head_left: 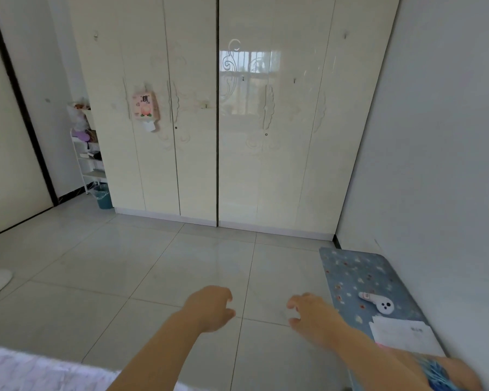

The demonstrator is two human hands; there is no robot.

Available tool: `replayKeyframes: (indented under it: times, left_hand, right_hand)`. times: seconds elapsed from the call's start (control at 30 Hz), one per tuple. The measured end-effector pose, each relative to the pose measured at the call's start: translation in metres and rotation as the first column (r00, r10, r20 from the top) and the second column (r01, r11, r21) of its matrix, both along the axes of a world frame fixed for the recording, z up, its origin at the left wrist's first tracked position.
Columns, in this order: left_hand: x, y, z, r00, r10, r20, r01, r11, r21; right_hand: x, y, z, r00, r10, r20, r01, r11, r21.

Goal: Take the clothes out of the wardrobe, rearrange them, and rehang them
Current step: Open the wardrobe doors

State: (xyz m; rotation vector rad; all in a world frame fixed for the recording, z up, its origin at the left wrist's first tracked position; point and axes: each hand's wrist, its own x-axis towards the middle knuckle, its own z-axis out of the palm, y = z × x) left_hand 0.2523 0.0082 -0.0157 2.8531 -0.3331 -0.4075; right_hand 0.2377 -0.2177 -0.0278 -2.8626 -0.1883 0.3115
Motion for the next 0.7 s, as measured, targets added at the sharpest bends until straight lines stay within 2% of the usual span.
replayKeyframes:
  times: [0.27, 0.47, 0.7]
  left_hand:
    - [0.168, 0.031, 0.023, 0.999, -0.033, 0.040, 0.034, 0.999, -0.010]
    - [0.273, 0.033, 0.019, 0.999, -0.051, 0.013, 0.051, 0.999, -0.014]
    - [0.419, 0.026, 0.011, 1.000, 0.004, -0.009, -0.004, 0.999, 0.033]
  right_hand:
    - [0.156, 0.028, 0.019, 0.999, -0.051, 0.019, 0.051, 0.999, 0.012]
    - [0.261, 0.034, 0.012, 0.997, -0.072, -0.011, 0.072, 0.997, -0.002]
    - [0.419, 0.021, 0.004, 0.999, -0.032, -0.033, 0.032, 0.999, 0.020]
